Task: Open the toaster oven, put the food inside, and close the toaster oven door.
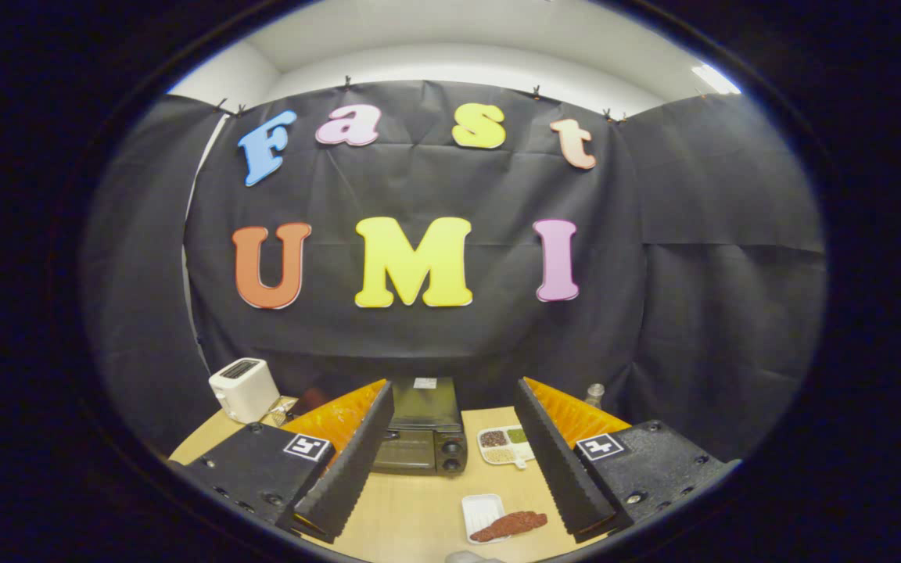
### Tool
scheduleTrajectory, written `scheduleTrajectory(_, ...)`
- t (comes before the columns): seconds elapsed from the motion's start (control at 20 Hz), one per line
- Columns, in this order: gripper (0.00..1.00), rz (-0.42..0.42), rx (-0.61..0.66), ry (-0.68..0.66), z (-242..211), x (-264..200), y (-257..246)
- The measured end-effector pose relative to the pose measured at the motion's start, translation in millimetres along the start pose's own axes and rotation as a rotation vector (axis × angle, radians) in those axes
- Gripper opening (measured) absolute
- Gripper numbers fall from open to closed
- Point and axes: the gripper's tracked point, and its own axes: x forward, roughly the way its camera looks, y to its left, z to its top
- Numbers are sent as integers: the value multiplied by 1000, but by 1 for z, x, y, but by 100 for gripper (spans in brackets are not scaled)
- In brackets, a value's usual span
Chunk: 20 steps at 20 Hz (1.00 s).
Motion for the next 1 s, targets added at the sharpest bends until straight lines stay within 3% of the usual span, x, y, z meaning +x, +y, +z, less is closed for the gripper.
scheduleTrajectory(0.5,99,141,-4,117,-98,141,130)
scheduleTrajectory(0.75,100,88,-37,187,-141,191,134)
scheduleTrajectory(1.0,100,55,-18,232,-161,198,130)
